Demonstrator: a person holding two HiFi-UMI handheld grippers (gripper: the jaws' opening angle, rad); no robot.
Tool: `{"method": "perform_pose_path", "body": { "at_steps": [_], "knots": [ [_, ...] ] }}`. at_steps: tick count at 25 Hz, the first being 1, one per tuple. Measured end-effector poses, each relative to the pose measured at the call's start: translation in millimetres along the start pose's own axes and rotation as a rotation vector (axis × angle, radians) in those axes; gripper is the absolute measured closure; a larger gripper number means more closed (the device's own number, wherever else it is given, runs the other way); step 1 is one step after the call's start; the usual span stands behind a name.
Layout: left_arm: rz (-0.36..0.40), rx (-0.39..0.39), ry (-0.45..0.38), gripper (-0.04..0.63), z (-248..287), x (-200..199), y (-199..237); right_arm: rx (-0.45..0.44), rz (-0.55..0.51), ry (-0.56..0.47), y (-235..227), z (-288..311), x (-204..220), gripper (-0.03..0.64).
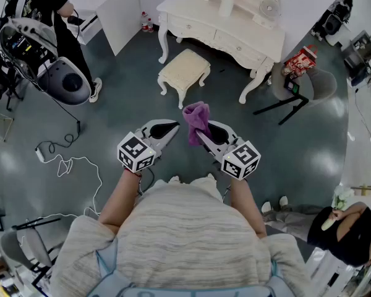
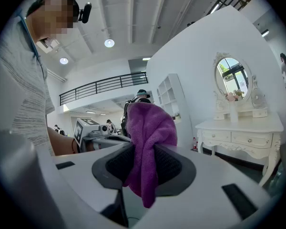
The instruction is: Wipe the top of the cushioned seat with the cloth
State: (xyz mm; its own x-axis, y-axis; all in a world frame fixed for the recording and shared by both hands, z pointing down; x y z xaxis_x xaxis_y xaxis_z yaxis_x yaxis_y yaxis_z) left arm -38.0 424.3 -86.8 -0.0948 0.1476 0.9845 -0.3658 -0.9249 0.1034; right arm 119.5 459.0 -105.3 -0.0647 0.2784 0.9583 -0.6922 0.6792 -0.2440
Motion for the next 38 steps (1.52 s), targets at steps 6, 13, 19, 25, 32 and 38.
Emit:
{"method": "perform_pose_path", "body": {
  "at_steps": [6,13,19,25,32,38],
  "knots": [
    [0.006,0.011,-0.002,0.583,4,-4,6,0.005,-0.005,0.001,-5,4,-6,0.499],
    [0.010,0.024,-0.003,0.583,8,-5,7,0.013,-0.017,0.008,-6,3,-7,0.499],
    [0.010,0.024,-0.003,0.583,4,-4,11,0.033,-0.002,-0.016,-6,6,-11,0.498],
    [0.013,0.036,0.007,0.583,1,-2,18,0.052,0.005,-0.016,-6,17,-13,0.497],
    [0.010,0.035,-0.005,0.583,-2,-2,32,0.077,0.010,-0.001,-7,26,-11,0.498],
    [0.007,0.044,0.001,0.583,6,0,44,0.091,0.017,0.002,-22,34,-11,0.497]
  ]
}}
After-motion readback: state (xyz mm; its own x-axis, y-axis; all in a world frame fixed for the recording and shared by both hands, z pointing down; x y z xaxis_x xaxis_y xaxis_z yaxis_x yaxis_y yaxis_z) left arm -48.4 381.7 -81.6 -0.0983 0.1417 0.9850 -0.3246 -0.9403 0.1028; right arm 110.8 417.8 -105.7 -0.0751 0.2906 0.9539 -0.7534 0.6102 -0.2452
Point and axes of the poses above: the fingertips, and each gripper's own axes: z forward along the fingers, y to its left, x out of its underside, the point moved 6 cm from there along -z, backward along the fingers, and after that the axes turned 2 degrees about z, right-handed, at the moved point
